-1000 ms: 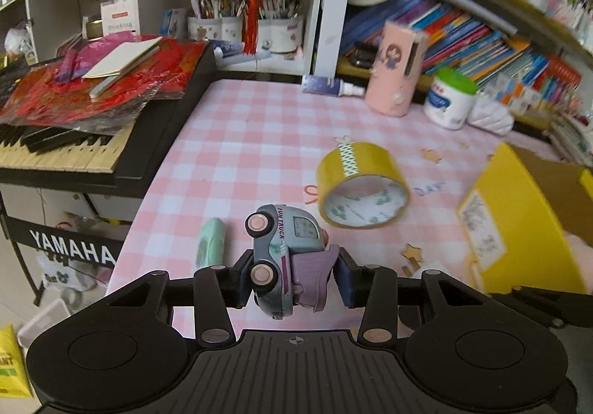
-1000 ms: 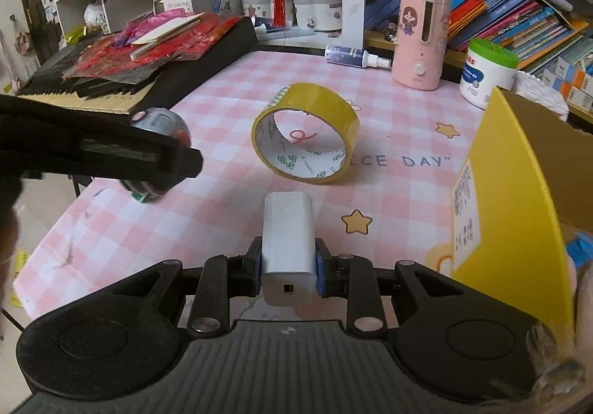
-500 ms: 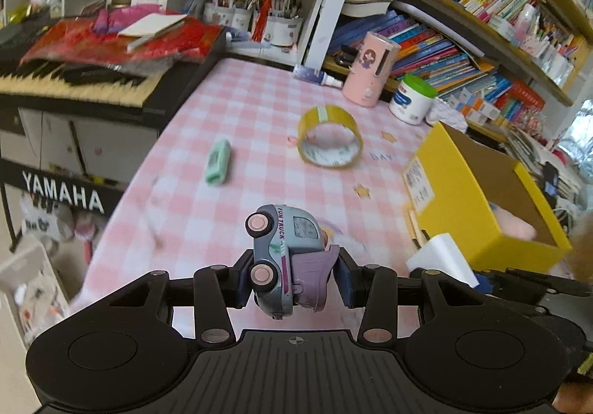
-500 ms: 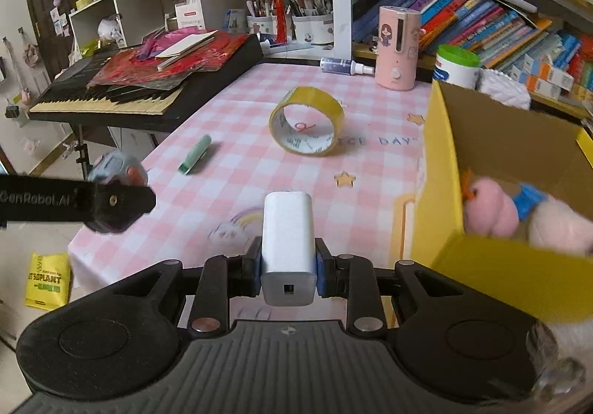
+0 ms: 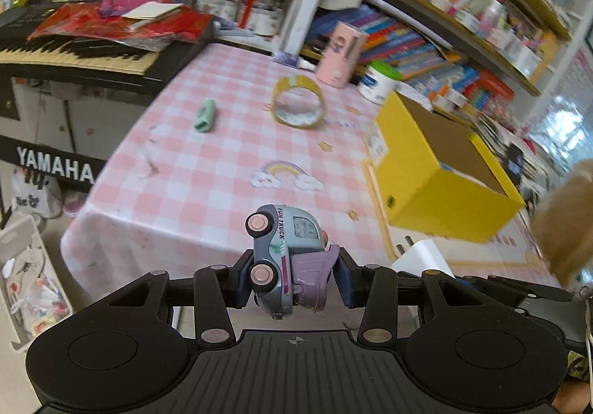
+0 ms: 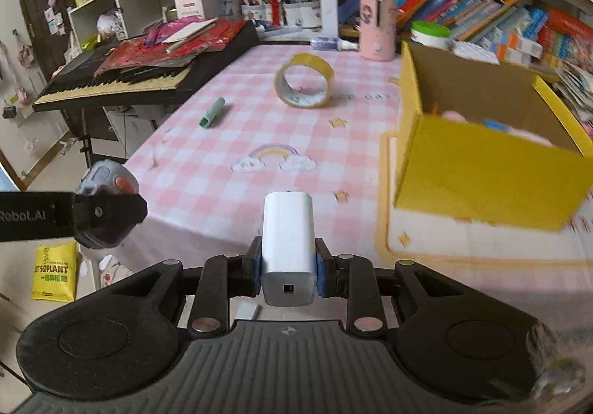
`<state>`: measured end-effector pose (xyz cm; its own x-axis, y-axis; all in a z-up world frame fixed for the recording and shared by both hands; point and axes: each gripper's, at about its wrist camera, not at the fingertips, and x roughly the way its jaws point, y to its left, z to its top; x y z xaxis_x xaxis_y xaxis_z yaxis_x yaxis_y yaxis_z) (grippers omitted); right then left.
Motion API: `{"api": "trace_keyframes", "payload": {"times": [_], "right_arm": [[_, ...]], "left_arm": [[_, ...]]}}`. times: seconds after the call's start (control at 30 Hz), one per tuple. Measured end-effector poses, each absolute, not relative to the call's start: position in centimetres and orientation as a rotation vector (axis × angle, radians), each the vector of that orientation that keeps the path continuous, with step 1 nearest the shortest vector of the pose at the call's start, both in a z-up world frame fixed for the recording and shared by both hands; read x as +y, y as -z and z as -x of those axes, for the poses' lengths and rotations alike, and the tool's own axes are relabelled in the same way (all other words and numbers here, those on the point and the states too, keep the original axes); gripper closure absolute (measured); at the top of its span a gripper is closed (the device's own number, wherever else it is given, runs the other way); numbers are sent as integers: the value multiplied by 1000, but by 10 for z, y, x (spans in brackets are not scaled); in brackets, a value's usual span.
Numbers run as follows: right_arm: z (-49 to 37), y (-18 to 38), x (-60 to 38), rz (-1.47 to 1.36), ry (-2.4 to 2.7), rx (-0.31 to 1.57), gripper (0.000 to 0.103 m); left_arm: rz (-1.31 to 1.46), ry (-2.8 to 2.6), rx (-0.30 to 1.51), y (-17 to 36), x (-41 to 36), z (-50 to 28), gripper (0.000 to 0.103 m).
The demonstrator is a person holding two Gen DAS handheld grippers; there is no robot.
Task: Organize objects
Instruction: 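Carry the white charger and toy car toward the yellow box with both grippers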
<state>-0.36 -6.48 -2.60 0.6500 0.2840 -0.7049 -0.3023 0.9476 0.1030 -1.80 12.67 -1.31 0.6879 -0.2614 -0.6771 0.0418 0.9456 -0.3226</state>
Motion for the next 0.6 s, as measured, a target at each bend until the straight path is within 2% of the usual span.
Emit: {"api": "trace_keyframes", "payload": {"times": [0.6], "right_arm": [[75, 28, -158, -120, -41, 801, 79]], "left_arm": [[163, 481, 866, 18, 24, 23, 61]]}}
